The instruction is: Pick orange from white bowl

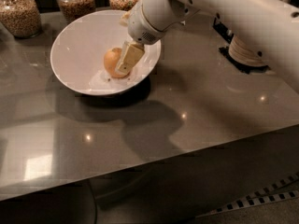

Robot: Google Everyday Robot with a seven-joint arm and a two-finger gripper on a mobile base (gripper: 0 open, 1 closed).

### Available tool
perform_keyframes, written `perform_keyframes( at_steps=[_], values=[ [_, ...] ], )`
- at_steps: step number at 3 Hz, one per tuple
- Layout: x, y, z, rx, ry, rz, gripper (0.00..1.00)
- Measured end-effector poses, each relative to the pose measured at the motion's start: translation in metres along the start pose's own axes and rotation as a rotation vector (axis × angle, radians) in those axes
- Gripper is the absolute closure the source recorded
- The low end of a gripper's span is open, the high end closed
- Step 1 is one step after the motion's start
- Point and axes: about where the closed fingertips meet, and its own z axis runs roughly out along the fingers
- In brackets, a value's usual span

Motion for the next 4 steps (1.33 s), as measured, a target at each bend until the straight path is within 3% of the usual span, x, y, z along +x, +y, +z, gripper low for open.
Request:
perform_keyframes(
  at_steps=[1,4],
  values=[
    [0.005,-0.001,0.017,-0.008,0.010,-0.016,0.26],
    [0.023,-0.001,0.053,-0.049,0.031,-0.006,0.32]
  ],
)
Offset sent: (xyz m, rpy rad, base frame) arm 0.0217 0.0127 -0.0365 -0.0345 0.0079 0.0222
